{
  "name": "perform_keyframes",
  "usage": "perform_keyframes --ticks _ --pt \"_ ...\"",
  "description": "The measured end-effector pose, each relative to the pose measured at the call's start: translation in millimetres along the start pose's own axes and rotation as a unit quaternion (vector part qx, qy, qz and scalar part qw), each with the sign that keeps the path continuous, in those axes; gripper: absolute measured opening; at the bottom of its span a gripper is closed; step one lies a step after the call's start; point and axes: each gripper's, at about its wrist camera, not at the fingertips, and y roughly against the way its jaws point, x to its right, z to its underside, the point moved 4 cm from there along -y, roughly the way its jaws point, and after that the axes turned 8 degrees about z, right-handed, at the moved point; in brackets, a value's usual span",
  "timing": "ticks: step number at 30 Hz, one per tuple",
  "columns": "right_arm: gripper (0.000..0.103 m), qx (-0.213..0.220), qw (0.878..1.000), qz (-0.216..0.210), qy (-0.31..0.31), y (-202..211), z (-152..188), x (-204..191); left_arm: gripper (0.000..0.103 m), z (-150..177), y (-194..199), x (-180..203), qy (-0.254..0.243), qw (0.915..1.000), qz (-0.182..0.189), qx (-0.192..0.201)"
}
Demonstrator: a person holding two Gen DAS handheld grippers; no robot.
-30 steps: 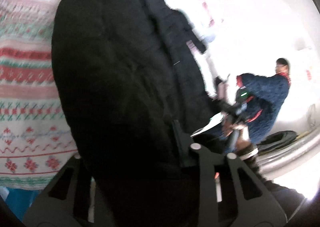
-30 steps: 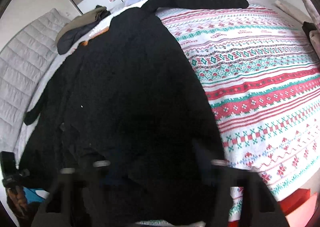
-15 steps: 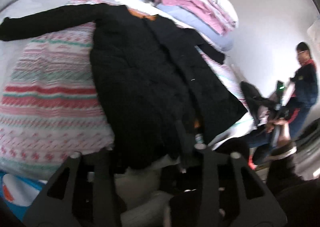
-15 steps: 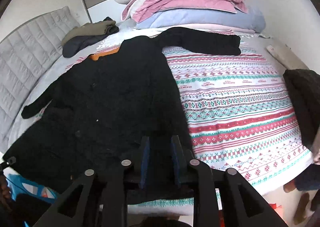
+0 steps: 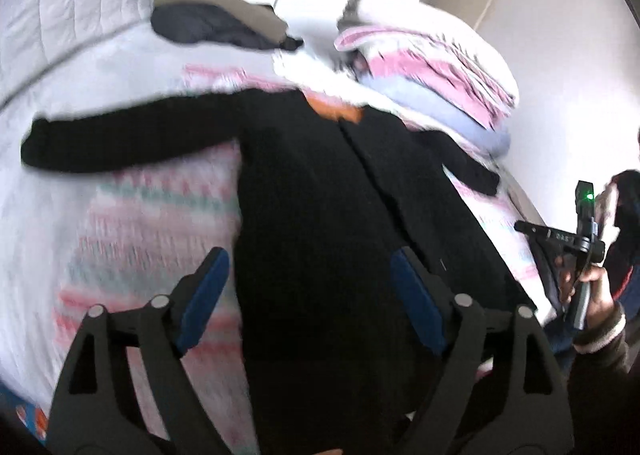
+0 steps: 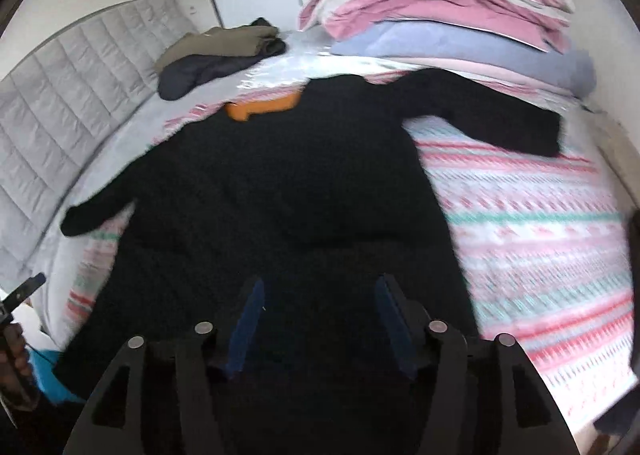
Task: Fold large clothes
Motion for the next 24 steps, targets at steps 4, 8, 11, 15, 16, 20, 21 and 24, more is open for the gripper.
perform_keyframes --ticks 4,8,11,15,16,20,21,24 --pt "0.065 -0.001 1.000 -0.016 0.000 -37 -56 -48 0.086 -40 -25 -47 0.047 0.9980 -0.038 0.017" --pt "0.067 -0.021 0.999 -0.029 -0.010 -95 -109 -98 0.086 -54 -49 -107 0.126 0.9888 -0.060 0.052" --pt "0.067 -0.033 0.999 -0.022 -0.006 -147 -135 -133 0.086 -48 -63 -147 0.164 0.9806 -0.080 0.071" --pt "0.067 -0.042 0.998 0.020 0.039 -212 -155 -177 0.086 -45 -77 -205 0.222 0.9657 -0.106 0.084" --pt "0.067 -0.041 0.998 0.028 0.046 -223 -158 -184 0.086 -45 -78 -214 0.229 0.9631 -0.109 0.089" --pt "0.064 -0.045 0.996 0.061 0.042 -270 -173 -194 0.086 -41 -80 -252 0.267 0.9485 -0.125 0.116" --pt "0.061 -0.044 0.996 0.070 0.040 -280 -178 -196 0.086 -40 -81 -260 0.278 0.9449 -0.122 0.123" --pt "0.043 -0.044 0.993 0.104 0.043 -309 -185 -195 0.083 -46 -83 -273 0.287 0.9399 -0.111 0.147"
